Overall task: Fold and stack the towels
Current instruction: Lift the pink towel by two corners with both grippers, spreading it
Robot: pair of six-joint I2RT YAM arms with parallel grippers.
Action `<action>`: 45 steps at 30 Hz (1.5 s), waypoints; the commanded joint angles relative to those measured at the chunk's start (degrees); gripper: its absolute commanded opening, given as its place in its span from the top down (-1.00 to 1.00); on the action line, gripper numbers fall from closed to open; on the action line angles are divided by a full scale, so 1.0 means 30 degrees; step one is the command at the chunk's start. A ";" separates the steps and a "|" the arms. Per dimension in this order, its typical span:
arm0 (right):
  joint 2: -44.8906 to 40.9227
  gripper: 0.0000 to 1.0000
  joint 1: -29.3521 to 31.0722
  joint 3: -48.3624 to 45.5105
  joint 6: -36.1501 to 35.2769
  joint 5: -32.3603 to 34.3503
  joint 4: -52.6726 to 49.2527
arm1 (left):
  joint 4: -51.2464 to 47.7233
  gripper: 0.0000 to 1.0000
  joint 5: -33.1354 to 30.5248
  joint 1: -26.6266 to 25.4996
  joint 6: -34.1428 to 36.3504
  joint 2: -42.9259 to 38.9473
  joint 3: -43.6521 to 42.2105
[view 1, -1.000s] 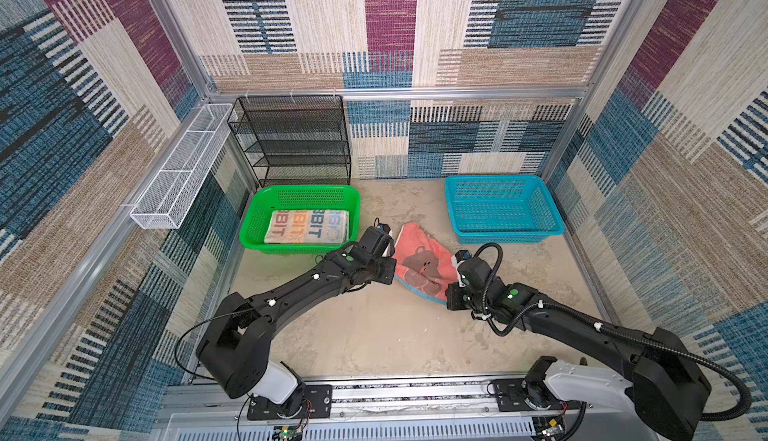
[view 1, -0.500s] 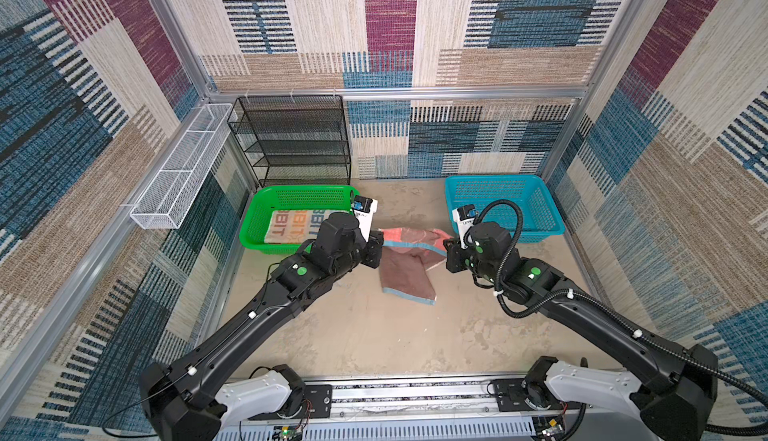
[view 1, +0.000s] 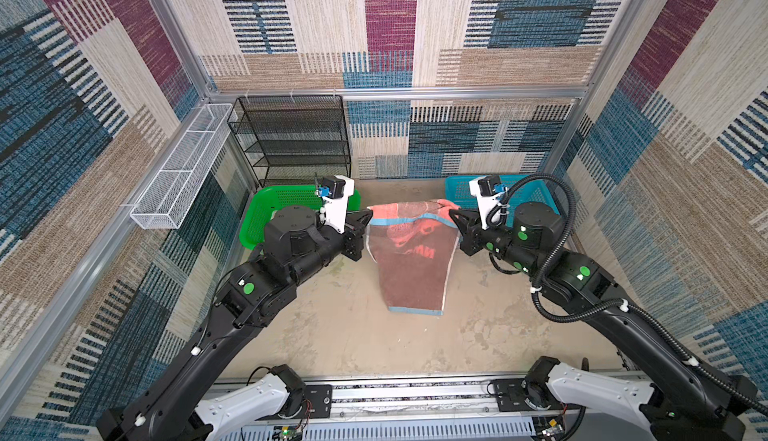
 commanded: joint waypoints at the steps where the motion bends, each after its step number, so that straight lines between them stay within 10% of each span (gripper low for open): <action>1: -0.0558 1.00 0.0009 0.0227 -0.0541 -0.0990 0.0281 | -0.0424 1.00 0.0734 0.0015 -0.0338 -0.0469 0.0210; 22: -0.0904 1.00 0.0009 -0.0136 -0.1135 0.1801 0.1232 | -0.0389 1.00 -0.1165 0.0015 -0.0152 -0.0549 -0.0063; 45: -0.1817 1.00 0.0009 0.1285 -0.1061 -0.3876 0.2156 | -0.0219 1.00 0.3361 0.0015 -0.1705 -0.2501 0.1239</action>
